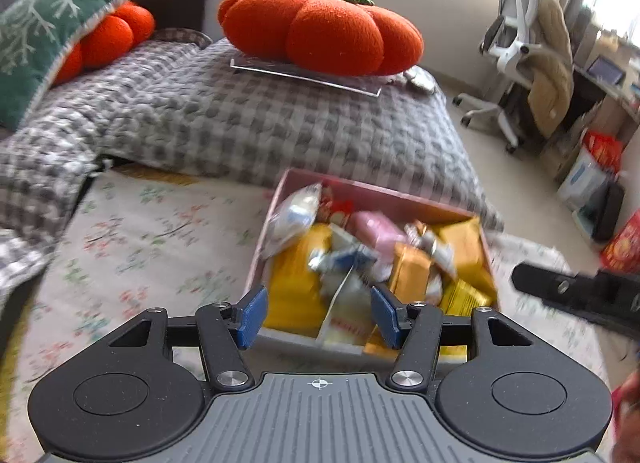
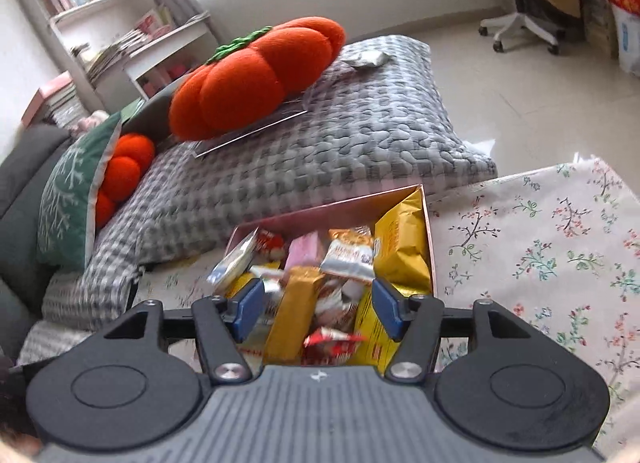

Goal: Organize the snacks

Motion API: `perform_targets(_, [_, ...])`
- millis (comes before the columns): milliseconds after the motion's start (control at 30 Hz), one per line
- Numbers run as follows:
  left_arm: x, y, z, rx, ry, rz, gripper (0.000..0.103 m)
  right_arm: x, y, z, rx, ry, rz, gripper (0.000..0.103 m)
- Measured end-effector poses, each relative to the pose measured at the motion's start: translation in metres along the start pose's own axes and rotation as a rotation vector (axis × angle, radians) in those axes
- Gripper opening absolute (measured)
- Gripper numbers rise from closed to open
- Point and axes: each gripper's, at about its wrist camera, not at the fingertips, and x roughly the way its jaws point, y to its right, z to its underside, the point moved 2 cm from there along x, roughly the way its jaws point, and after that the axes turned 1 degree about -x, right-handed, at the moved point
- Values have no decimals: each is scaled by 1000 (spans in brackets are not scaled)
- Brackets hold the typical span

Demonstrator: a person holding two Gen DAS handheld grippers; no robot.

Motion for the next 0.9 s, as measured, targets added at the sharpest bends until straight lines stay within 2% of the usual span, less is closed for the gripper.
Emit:
perform_targets(133, [-27, 1, 22, 54, 21, -23, 56, -20, -10, 16, -30, 4, -11, 57])
perform_targets(300, [-50, 3, 50, 127, 32, -81, 58, -43, -18, 49, -123, -21, 88, 63])
perform_targets(533, [-69, -2, 74, 134, 31, -110, 66, -62, -11, 86, -108, -74, 111, 69])
perform_targets(700, [-72, 4, 78, 197, 63, -141, 76, -65, -18, 90, -161, -55, 111, 86])
perform_targets(800, [-69, 3, 78, 207, 65, -157, 78, -60, -19, 89, -192, -37, 156, 89])
perform_targets(900, [-67, 0, 78, 200, 61, -147, 84, -55, -18, 90, -192, -43, 153, 95])
